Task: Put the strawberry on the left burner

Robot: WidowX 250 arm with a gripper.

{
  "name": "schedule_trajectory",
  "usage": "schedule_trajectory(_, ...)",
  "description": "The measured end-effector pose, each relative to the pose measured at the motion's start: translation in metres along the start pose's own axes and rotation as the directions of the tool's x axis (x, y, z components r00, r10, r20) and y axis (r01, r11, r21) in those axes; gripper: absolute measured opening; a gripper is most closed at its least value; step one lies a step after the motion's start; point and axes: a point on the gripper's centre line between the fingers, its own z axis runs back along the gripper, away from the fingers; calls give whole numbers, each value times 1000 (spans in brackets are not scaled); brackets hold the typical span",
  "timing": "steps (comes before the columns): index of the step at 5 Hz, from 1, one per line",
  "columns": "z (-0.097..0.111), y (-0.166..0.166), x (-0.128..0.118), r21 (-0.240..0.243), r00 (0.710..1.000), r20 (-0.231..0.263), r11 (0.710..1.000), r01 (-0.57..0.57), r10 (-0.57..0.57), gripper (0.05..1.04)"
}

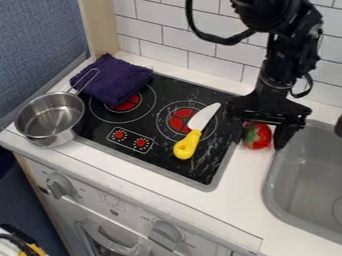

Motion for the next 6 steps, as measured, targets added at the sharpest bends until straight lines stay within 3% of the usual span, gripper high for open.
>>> schedule_trajectory(1, -6, 0, 1, 26, 1000, -11, 1000, 2, -2, 948)
schedule_trajectory(2, -6, 1, 1, 30, 1000, -14, 1000, 1, -1, 801)
schedule_trajectory(4, -2, 10, 2, 57, 999, -50, 998, -13, 16, 800)
schedule_trajectory(5, 26, 27, 21, 89, 995, -25, 991, -98, 101, 800)
schedule_trajectory(6, 49, 47, 37, 89, 984, 3, 980, -176, 176, 799)
